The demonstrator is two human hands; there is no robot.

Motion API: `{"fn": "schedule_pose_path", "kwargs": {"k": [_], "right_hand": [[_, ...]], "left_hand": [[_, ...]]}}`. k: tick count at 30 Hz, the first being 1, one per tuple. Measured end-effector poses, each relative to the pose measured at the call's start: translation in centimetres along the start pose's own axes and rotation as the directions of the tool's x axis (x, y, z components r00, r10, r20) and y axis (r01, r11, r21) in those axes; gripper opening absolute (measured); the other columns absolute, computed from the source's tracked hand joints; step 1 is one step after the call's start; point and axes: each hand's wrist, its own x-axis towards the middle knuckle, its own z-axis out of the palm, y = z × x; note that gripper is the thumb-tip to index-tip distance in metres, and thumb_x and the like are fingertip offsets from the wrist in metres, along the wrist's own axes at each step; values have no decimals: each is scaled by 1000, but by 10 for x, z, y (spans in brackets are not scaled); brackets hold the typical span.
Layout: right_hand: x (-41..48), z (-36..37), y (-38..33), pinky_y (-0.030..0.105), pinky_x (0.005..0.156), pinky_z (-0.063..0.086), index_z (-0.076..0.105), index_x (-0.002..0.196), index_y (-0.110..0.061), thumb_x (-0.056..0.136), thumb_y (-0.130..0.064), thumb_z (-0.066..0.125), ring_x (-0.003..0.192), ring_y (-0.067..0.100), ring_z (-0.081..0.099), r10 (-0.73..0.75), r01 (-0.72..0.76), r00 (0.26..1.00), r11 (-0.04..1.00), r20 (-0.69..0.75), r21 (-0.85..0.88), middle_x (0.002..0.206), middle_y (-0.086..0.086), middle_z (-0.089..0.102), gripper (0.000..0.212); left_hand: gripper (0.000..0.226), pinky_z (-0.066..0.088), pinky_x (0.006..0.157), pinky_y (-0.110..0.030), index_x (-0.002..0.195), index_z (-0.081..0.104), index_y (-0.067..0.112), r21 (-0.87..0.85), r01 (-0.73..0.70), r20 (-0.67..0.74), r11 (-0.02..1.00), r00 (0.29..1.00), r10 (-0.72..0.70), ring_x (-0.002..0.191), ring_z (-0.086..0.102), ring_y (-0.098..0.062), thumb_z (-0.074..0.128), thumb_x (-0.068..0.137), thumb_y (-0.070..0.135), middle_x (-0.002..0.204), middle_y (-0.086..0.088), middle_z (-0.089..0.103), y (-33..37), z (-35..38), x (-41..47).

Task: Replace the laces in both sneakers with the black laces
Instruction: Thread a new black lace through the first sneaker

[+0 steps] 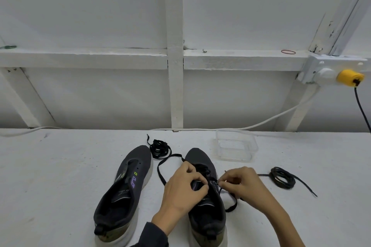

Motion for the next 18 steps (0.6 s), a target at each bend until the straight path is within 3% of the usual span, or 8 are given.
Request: {"fn": "schedule_pose_path", "kwargs": {"k": [3, 8, 14, 18], "right_hand": [[0, 7, 3, 40, 72, 56, 78, 74, -31, 78, -19, 76, 69, 13, 67, -11, 11, 1000, 1000, -27, -29, 70, -11, 73, 13], [1, 9, 0, 44, 75, 57, 77, 75, -34, 77, -24, 74, 70, 13, 69, -23, 23, 999, 1000, -40, -11, 71, -12, 72, 10], [7, 7, 1, 38, 77, 55, 70, 69, -48, 80, -27, 72, 77, 4, 66, -45, 44, 999, 993, -13, -108, 77, -20, 68, 24], [15, 11, -7, 35, 80, 52, 63, 65, -45, 83, -26, 71, 80, 4, 62, -14, 15, 1000, 980, 4, -200, 78, -15, 66, 28]], "left_hand": [[15, 31, 61, -11, 93, 71, 36, -4, 14, -1, 1000, 1000, -14, 80, 50, -1, 66, 82, 45, 94, 15, 44, -1, 3, 0], [15, 35, 63, -10, 93, 72, 35, -69, 35, -23, 997, 999, -37, 86, 52, 0, 68, 82, 44, 95, 15, 47, -2, 8, 0], [14, 36, 64, -10, 90, 73, 34, -100, 40, -22, 994, 999, -42, 88, 52, 3, 71, 80, 43, 93, 16, 48, -4, 10, 2], [12, 46, 72, -18, 86, 73, 33, -122, 33, -15, 992, 999, -35, 89, 54, 0, 75, 76, 40, 91, 16, 48, -3, 12, 3]]}}
